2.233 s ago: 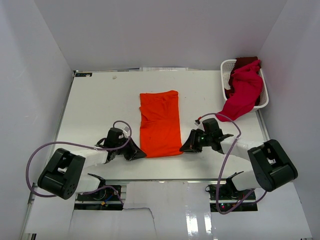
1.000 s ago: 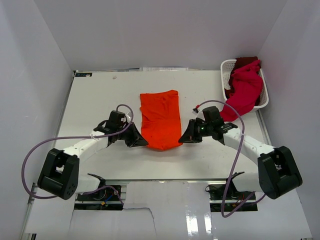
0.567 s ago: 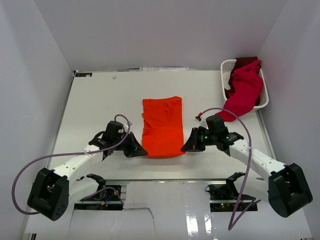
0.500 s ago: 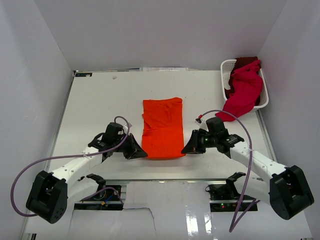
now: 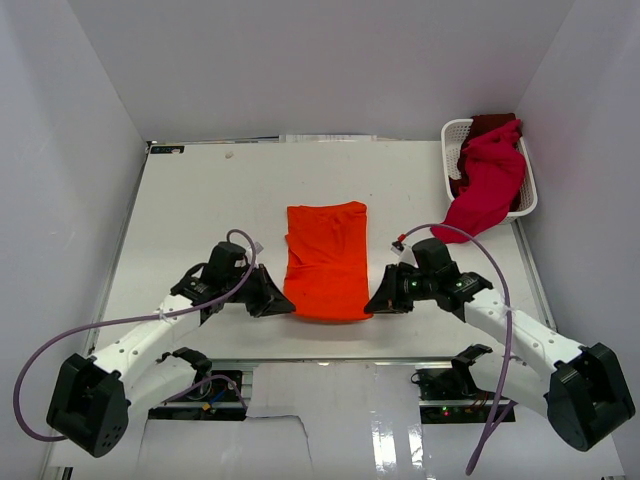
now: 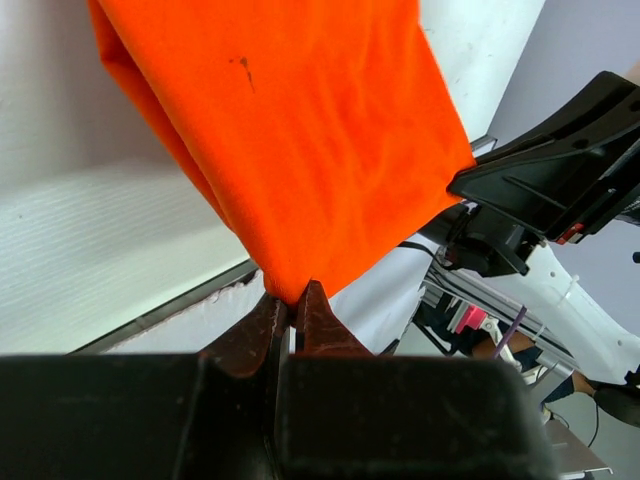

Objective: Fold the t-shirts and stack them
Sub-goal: Fold the long partially folded tshirt into a neat square

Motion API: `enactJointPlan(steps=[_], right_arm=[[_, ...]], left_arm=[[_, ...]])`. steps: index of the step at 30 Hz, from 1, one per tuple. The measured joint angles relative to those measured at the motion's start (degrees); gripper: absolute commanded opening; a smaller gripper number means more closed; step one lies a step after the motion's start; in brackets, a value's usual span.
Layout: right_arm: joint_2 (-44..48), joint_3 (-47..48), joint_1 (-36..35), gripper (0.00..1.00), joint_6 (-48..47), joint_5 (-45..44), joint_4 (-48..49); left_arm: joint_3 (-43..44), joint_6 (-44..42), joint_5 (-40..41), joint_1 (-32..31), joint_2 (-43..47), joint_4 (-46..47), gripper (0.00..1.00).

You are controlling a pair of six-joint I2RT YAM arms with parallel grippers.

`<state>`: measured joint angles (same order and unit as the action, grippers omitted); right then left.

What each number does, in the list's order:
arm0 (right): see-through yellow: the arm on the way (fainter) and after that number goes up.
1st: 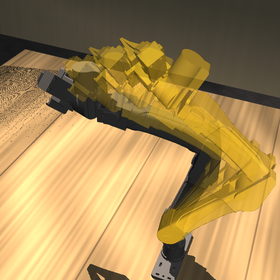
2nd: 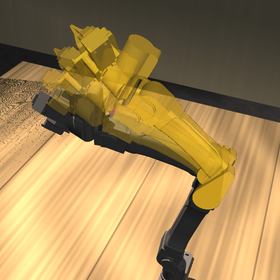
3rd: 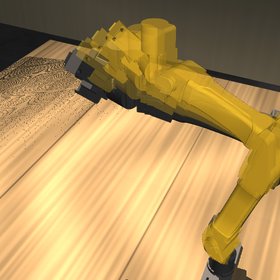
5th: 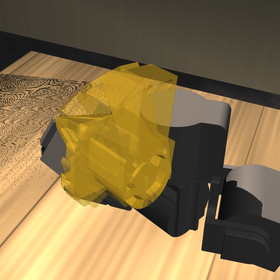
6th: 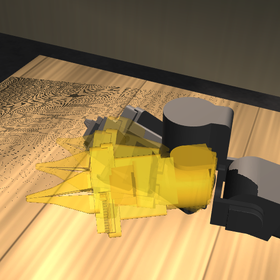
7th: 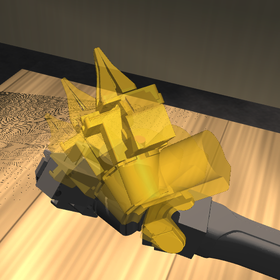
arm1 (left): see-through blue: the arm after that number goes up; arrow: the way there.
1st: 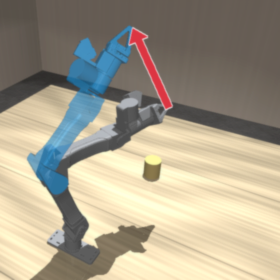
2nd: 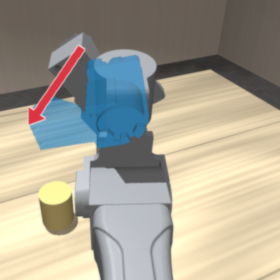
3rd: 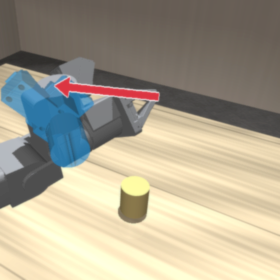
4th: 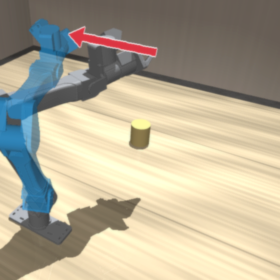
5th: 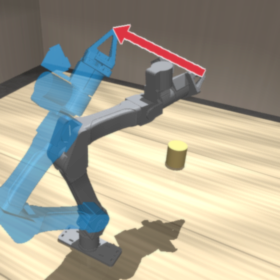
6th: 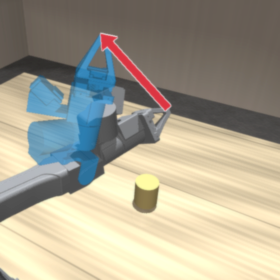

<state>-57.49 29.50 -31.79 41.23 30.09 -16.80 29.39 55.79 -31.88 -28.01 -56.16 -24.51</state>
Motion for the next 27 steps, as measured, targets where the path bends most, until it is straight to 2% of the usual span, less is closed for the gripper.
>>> enactJointPlan(steps=[13,20,27], right_arm=[[-6.1,9.3,0.7,0.08,-2.8,-0.2,-1.6],[-11.5,14.6,4.6,0.08,-5.3,1.0,-1.7],[-16.2,19.9,7.6,0.08,-7.5,2.5,-1.7]], left_arm=[[8.1,-1.9,1.0,0.6,-5.7,-1.8,0.04],[11.1,-4.1,-0.3,5.3,-8.8,-2.1,0.04],[17.7,-7.3,-1.7,9.5,-15.1,-2.2,0.04]])
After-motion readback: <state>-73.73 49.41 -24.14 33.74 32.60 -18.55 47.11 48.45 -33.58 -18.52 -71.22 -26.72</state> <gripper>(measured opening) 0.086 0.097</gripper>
